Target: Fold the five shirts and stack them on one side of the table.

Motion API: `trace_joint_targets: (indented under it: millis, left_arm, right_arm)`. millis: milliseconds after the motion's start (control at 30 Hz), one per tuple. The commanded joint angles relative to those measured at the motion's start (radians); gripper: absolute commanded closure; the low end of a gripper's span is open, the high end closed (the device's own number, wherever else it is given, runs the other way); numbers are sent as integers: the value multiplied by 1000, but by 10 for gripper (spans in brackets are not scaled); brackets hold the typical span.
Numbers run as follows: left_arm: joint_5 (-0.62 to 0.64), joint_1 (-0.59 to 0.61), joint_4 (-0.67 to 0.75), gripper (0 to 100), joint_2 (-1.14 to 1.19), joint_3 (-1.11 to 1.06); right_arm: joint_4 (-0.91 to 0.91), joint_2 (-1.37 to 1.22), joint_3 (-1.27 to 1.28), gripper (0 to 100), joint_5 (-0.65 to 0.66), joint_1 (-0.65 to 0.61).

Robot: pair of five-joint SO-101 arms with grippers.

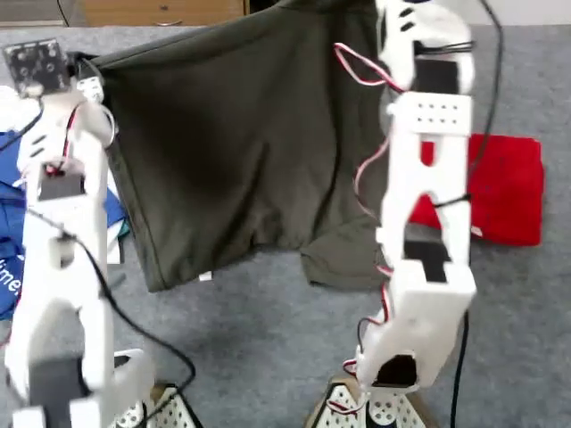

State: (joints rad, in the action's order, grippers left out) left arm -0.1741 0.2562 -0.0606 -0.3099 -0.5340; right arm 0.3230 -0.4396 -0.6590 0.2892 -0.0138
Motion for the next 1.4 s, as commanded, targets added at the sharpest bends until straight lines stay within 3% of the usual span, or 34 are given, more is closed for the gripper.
trace_joint_targets:
  millis: [0,200,500,800,933,1100,1367]
  left_arm:
    - [8,-8,8,981,142,239]
    - [8,-26,-276,981,271,565]
    - [6,-43,-629,981,246,620]
    - [-2,-89,-1068,981,96,605]
    - [-2,-133,-1119,981,35,486]
    - [-35,-153,-1112,981,-82,261]
    - [-120,-143,-1016,981,-283,-25]
  right_arm:
    - [-57,-65,-139,996,9,-21]
    - [71,-166,-317,996,11,-27]
    - [726,-174,-604,994,25,12]
    - [1293,-174,-700,995,350,27]
    - [1459,-170,-710,996,463,33]
    - [1465,-122,-665,996,506,77]
    - [1458,97,-223,996,554,84]
